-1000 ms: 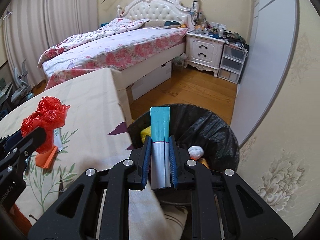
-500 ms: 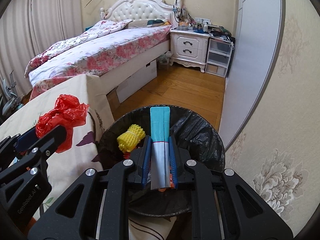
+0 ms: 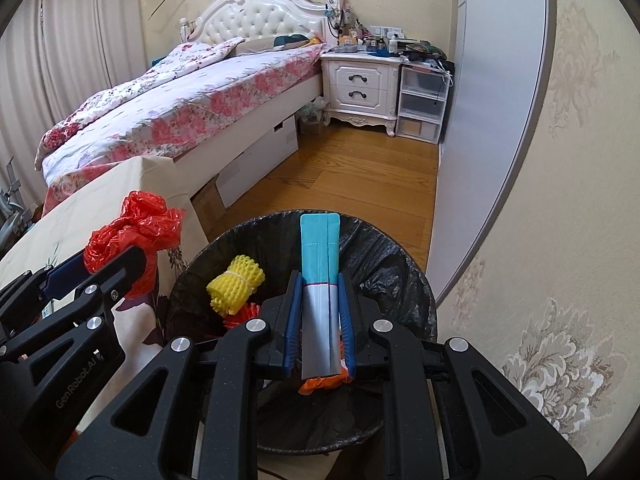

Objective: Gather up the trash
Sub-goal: 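Carry the red plastic bag and marker over the black trash bin, then open both tools to drop the red bag and marker into bin, then move both tools back over the remaining trash on the table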

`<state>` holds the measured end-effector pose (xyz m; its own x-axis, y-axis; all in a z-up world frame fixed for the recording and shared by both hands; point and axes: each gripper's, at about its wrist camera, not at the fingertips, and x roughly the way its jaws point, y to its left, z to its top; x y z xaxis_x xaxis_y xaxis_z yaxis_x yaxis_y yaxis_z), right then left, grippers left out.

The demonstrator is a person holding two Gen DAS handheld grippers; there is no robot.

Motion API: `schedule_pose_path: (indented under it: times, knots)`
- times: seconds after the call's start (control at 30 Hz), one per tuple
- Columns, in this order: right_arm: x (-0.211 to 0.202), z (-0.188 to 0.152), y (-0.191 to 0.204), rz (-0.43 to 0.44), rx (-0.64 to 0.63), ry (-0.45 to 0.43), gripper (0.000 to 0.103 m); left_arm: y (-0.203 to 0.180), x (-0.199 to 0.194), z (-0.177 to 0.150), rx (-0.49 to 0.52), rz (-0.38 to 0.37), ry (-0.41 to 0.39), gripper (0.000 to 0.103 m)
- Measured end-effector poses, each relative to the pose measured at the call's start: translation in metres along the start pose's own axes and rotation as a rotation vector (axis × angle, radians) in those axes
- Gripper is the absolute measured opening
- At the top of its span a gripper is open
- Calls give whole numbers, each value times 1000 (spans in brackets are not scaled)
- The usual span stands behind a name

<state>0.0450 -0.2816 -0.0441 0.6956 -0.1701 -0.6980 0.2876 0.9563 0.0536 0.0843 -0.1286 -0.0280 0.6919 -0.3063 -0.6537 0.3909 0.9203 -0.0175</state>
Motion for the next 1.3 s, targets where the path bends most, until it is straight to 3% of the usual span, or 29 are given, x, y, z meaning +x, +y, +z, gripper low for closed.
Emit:
schedule_pose_path:
  times: [0.2,0.47,0.77,0.83,1.3]
  knots:
    - [6,0,-5,-5,13,9,18,-3,10,1,7,2,17,46]
    - [13,0,-11,-12,25,22,18,-5,19,3,4,15,23,65]
    - [20,1,-13,-13,37,34,20,-2,22,7,-6,20,22,70]
    - [21,1,-14,-14,43,31,35,-2,21,6,-8,21,21,70]
    - [17,1,-11,-23,35,27,43,13,10,5,-48,38,15,72]
